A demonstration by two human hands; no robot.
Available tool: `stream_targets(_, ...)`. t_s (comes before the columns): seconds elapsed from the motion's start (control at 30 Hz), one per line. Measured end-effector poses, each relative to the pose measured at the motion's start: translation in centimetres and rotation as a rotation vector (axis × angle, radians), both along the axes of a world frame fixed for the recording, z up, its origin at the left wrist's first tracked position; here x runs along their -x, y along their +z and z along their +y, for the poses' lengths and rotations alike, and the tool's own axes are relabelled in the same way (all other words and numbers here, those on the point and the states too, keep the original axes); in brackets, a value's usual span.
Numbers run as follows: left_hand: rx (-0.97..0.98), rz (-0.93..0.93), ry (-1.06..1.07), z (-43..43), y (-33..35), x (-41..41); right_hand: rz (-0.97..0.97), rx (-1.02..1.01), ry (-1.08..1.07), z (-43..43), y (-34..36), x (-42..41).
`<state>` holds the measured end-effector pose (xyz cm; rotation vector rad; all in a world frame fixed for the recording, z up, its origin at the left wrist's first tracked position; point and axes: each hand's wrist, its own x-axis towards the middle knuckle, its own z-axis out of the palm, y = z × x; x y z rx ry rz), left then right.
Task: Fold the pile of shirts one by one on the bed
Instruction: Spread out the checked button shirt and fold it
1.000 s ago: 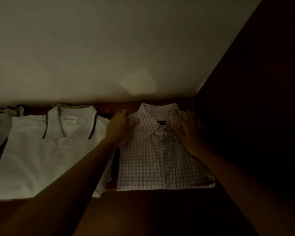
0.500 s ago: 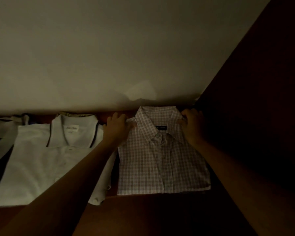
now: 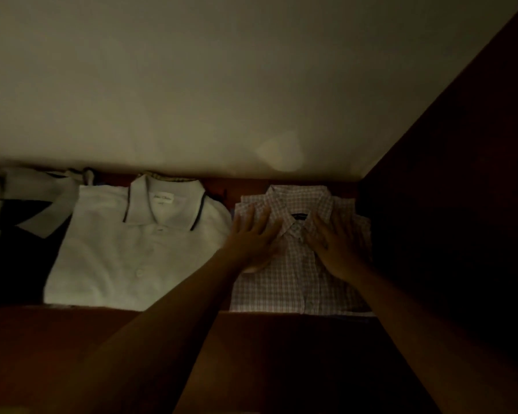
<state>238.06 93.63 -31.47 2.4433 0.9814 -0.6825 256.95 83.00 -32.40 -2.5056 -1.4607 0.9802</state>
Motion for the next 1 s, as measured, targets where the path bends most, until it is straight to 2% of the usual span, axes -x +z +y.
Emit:
stream_targets(0.07, 0.149, -0.027, 0.061, -0.4, 4.1, 1.4, 0.151, 0.005, -0.020, 0.0, 2.9, 0.5)
stream_targets(0.17, 0.307, -0.360, 0.383, -1.8, 11.6, 6.5, 0.276, -0.058, -0.121, 0.2, 9.3, 2.8)
stream_targets(0.27, 0.189, -0.580, 0.598, -3.0, 19.9, 13.7, 0.260, -0.137, -0.067, 0.7, 17.4, 6.9)
stream_targets(0.43, 0.075, -0.771, 0.953, -7.8, 34.1, 27.3, 0.442, -0.352, 0.206, 1.3, 32.0, 18.7)
stream_targets(0.5, 0.036, -0.787, 1.026, -11.5, 39.4, 33.2, 0.527, -0.359, 0.310, 0.8, 38.1, 24.9)
stream_targets(0.6, -0.053, -0.735, 1.134, -18.8, 46.2, 42.4, 0.533, -0.395, 0.592, -1.0, 45.9, 34.9)
stream_targets(0.73, -0.226, -0.728, 1.378, -30.7, 53.8, 53.9, 0.563, -0.295, 0.989, -6.0, 54.1, 49.9)
stream_targets(0.87, -0.385, -0.720, 1.615, -44.2, 59.3, 63.2, 0.561, -0.255, 1.304, -14.4, 59.5, 64.0)
stream_targets(1.0, -0.592, -0.692, 1.893, -58.7, 61.7, 69.3, 0.535, -0.202, 1.613, -24.8, 61.8, 76.0)
